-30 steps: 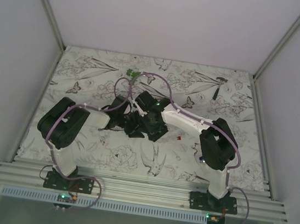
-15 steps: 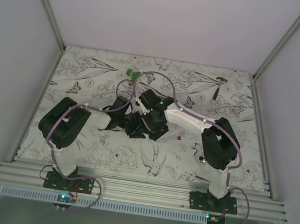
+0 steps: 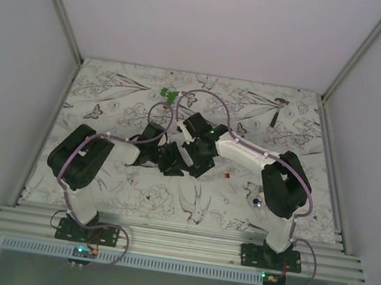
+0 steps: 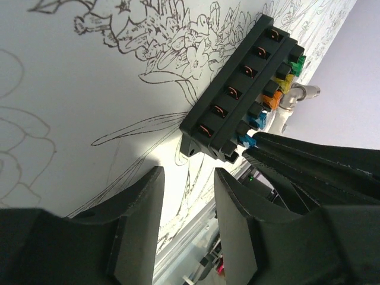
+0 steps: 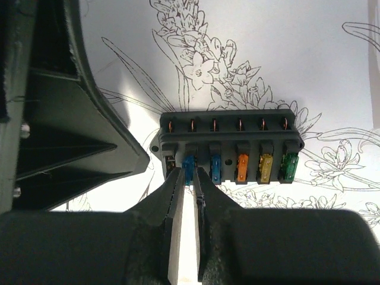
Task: Snap on the fuse box
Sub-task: Install the fuse at the fuse box base.
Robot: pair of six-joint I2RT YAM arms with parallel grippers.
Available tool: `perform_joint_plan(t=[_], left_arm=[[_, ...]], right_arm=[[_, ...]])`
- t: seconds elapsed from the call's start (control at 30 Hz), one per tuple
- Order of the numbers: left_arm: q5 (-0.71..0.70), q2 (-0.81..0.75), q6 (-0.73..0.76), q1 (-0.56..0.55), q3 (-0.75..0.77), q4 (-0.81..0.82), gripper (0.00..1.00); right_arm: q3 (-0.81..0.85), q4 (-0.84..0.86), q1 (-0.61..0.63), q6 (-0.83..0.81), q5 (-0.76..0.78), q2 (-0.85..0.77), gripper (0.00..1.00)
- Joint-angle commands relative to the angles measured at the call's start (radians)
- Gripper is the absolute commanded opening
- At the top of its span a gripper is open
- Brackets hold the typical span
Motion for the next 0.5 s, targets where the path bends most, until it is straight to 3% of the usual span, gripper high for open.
perform_joint_plan(t=[0.0, 0.27, 0.47], left_arm=[[-0.013, -0.042, 0.051, 0.008, -0.016, -0.024, 0.43], [-0.022, -0.076, 0.144, 0.009, 0.031, -0.114, 0.44], [-0.061, -0.097, 0.245, 0.010, 0.090, -0.210, 0.44]], right_arm=[[-0.036, 0.007, -0.010, 0.007, -0.021, -0.008, 0.20], [-0.102, 0.102, -0.023, 0.107, -0.025, -0.160, 0.45], [-0.251, 0.210, -0.084, 0.211, -0.083, -0.272, 0.46]])
